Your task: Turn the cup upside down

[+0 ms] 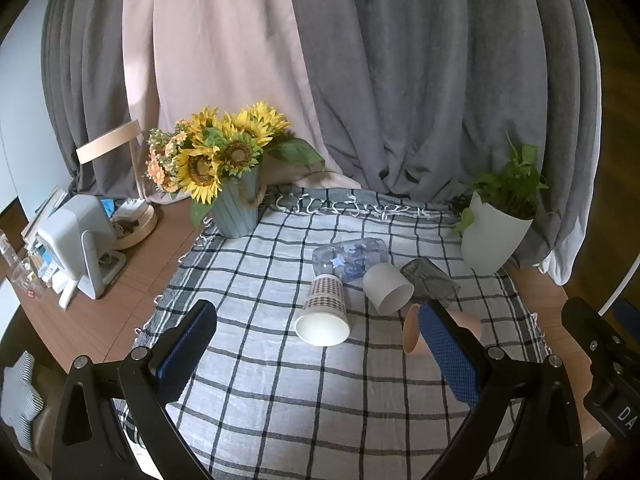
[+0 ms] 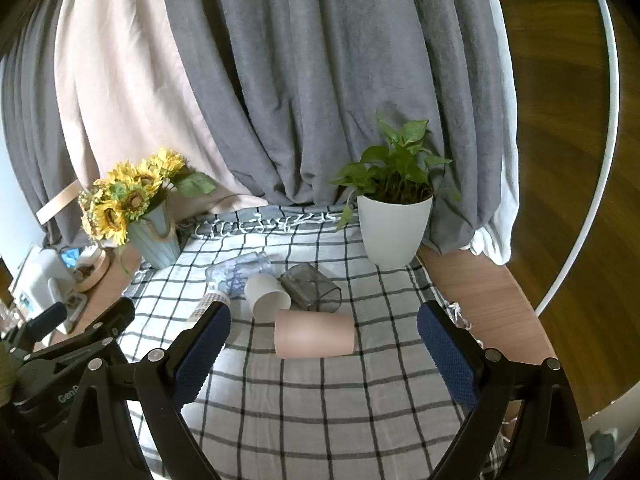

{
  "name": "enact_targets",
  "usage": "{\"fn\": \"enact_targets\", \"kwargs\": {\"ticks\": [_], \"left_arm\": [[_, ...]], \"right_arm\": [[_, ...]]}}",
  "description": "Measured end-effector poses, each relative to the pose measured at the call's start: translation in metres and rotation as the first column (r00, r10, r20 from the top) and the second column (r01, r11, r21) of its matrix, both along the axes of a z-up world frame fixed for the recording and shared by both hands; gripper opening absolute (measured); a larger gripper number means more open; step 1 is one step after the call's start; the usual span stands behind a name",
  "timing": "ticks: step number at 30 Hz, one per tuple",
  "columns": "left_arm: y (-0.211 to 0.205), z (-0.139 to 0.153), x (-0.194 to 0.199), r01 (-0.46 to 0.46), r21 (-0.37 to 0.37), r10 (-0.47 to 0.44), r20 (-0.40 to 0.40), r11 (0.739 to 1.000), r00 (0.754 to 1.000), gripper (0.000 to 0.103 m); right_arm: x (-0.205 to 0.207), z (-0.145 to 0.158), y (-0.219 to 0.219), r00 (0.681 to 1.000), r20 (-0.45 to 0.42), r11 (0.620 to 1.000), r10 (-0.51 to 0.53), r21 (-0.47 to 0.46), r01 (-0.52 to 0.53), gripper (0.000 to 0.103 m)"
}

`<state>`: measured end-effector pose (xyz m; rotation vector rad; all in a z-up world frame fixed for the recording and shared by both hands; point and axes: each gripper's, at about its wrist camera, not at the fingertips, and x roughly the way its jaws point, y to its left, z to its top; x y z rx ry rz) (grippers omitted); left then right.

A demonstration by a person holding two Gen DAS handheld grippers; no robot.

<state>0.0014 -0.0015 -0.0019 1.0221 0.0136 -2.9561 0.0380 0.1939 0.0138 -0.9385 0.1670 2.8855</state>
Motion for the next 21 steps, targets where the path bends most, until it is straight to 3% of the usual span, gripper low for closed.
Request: {"fn": "enact_targets", "kwargs": {"ticks": [21], "left_arm": [[0.0029,0.0003,-0.0018,0.003,-0.001,-0.002,0.002,1.000,1.000,0.103]], "right_arm": [[0.0010,-0.0013,0.0006,1.000,-0.005,1.000,-0.001,0.003,0.001,0.095]]}}
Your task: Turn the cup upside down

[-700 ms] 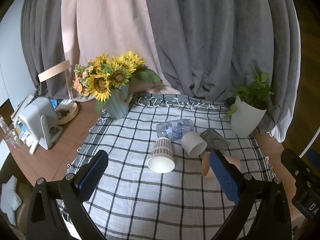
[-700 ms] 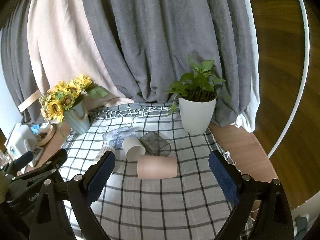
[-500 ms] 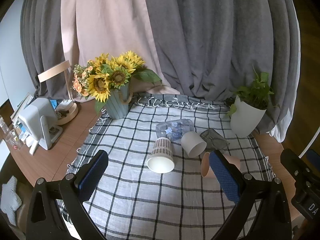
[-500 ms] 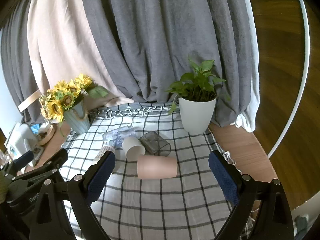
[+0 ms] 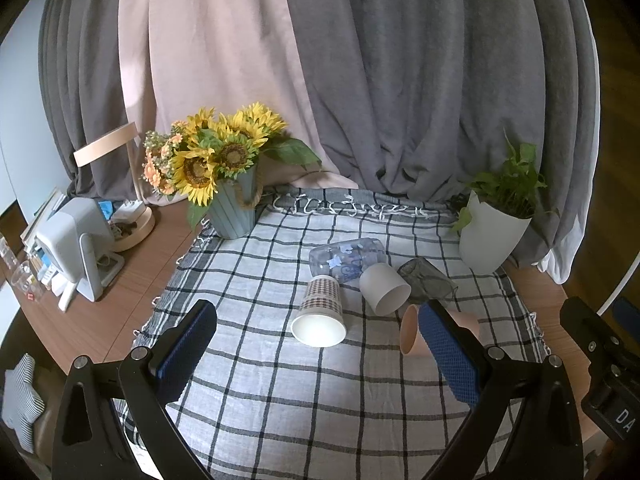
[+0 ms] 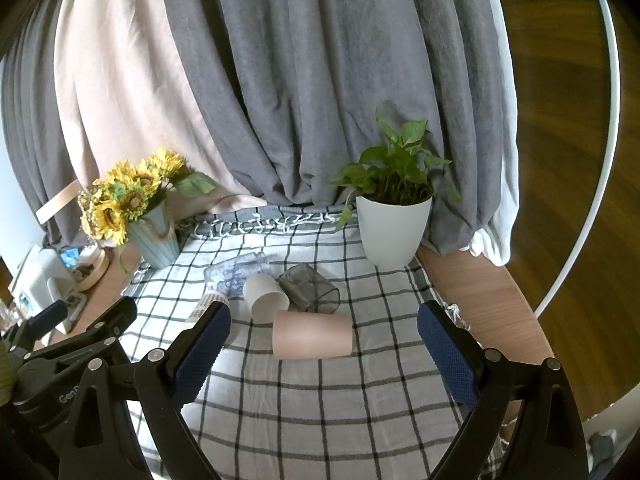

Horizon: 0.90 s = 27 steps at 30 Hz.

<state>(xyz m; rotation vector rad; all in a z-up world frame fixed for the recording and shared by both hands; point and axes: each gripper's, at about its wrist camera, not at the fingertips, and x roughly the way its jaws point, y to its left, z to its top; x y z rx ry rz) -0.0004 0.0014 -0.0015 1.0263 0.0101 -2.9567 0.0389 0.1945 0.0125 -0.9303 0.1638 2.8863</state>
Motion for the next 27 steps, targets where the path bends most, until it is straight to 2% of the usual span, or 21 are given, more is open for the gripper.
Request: {"fn": "enact_targets", "kwargs": {"ticks": [27], "left_arm": [[0.0003,-0.0002,-0.0011,-0.001,-0.003,0.001,0.003,1.000,1.000,0.103]], "right_arm": [[-0.0005,-0.0013,-0.0008,1.000,0.006,1.000,0.001,-0.004,-0.001,0.095]]}}
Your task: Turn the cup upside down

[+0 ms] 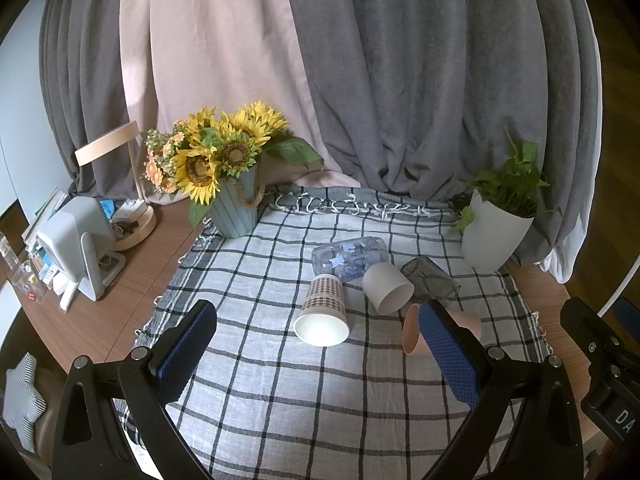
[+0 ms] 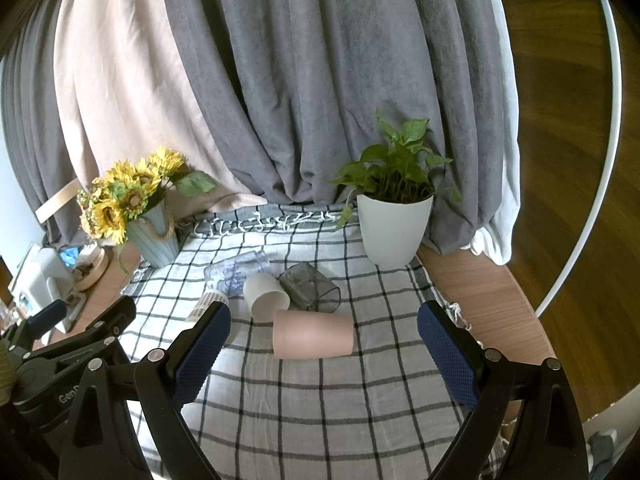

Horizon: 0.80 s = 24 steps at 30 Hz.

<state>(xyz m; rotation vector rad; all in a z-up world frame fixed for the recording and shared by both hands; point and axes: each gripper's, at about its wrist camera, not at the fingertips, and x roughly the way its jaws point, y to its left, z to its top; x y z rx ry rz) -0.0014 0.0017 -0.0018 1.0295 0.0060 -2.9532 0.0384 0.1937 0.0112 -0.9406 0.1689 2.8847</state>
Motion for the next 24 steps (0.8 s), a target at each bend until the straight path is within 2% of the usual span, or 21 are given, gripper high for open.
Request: {"fn": "enact_targets", "kwargs": {"ticks": [16,21,24], "left_arm": [[-0.002,-0.003,-0.003,0.003,0.005,-0.003,0.022,1.000,1.000,0.103],[-0.006,-0.013,-0.013,0.002,0.012,-0.003,0.073,1.000,0.997,0.103],[-0.011,-0.027,-0.026,-0.001,0.014,-0.001,0.133,1.000,0.991,0.103]], "right_arm": [[0.000,-0.004,-0.004,1.000,0.011,1.000,0.002,-0.001,-0.002,0.095],[-0.009,-0.014,-0.010,0.999,0.040,1.000,0.008,-0.004,-0.007,0.095],[-0.018,-0.024,-0.012,0.997,0.073,1.000,0.010,-0.017,-0.008,0.095]]}}
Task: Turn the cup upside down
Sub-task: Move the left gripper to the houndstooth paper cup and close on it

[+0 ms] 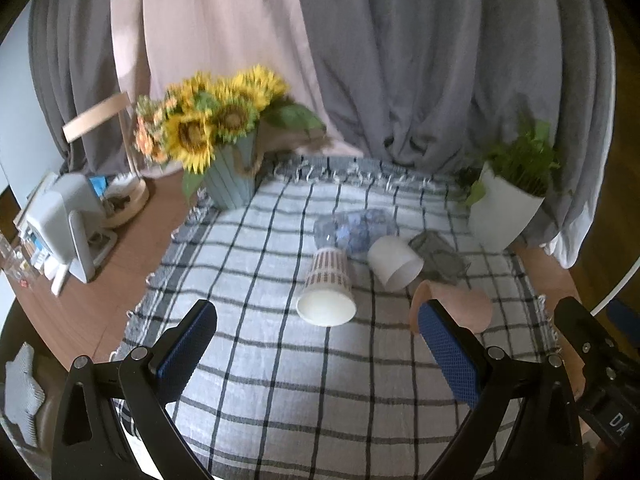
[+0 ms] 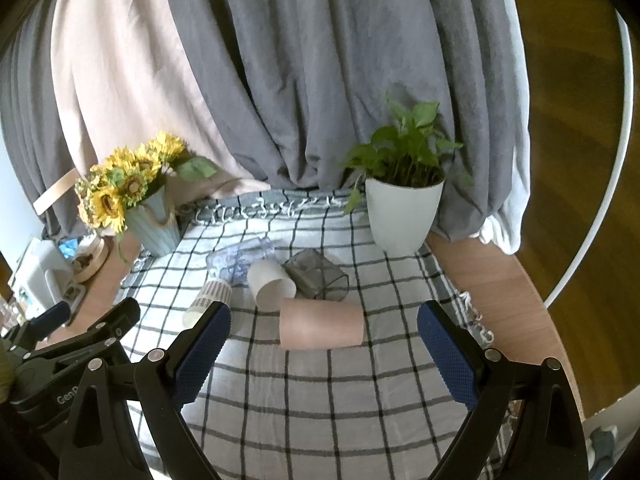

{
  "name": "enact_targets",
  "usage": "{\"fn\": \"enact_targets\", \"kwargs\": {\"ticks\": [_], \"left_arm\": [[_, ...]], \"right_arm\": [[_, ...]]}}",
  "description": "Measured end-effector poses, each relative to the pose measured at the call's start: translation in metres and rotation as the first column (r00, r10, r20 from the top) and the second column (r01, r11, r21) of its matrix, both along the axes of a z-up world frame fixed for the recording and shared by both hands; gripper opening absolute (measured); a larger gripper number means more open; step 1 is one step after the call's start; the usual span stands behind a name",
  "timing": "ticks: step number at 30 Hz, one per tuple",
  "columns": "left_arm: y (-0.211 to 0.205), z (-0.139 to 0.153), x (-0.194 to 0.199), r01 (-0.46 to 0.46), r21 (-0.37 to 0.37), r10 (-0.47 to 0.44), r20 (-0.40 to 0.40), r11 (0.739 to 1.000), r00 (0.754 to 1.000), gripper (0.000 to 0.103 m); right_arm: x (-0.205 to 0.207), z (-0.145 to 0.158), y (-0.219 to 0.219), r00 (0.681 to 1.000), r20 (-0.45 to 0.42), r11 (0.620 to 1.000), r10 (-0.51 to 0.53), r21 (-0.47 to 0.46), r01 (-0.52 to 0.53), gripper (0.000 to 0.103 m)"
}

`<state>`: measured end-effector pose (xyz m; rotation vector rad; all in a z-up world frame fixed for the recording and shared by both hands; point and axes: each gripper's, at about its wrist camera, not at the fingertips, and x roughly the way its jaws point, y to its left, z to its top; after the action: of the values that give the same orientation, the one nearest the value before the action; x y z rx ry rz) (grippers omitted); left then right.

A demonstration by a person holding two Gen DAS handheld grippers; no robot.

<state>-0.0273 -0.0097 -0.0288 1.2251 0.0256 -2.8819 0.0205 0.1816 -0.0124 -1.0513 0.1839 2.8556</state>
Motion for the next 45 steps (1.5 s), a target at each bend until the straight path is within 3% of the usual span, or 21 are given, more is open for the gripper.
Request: {"fn": "enact_targets", "kwargs": {"ticks": [6,12,22,25,32,38,45], "left_arm": [[-0.009,-0.034,-0.039,0.011,0.003,-0.011,0.133,1.000,0.991,0.103],[-0.008,-0.066,-0.090,0.060,0.035,-0.067,0.262,0.998,0.963,0.103],[0.001,-0.129,-0.171,0.077,0.097,-0.115,0.486,0.992,0.866,0.092],[0.005,-0.150,-0.183,0.068,0.110,-0.117,0.546,0.992,0.829,0.082],[0.010,-0.175,-0.190,0.055,0.121,-0.117,0.601,0.991,0.790,0.065],[0.012,-0.163,-0.180,0.061,0.105,-0.110,0.568,0.993,0.816,0.065],[0.016,-0.128,-0.144,0.084,0.081,-0.113,0.474,0.993,0.873,0.065]], "right_arm": [[-0.027,-0.023,-0.007,0.997,0.080,1.000,0.008,-0.023,-0.006,0.095],[-0.069,-0.060,-0.015,0.981,0.195,0.997,-0.013,-0.071,0.027,0.095],[-0.112,-0.080,-0.022,0.966,0.245,0.993,-0.079,-0.067,0.098,0.095],[-0.117,-0.083,-0.021,0.962,0.259,0.992,-0.088,-0.069,0.109,0.095],[-0.125,-0.095,-0.018,0.948,0.295,0.988,-0.119,-0.063,0.143,0.095],[-0.120,-0.094,-0.016,0.948,0.292,0.987,-0.125,-0.062,0.149,0.095],[-0.101,-0.089,-0.012,0.954,0.275,0.989,-0.117,-0.056,0.137,0.095]]}}
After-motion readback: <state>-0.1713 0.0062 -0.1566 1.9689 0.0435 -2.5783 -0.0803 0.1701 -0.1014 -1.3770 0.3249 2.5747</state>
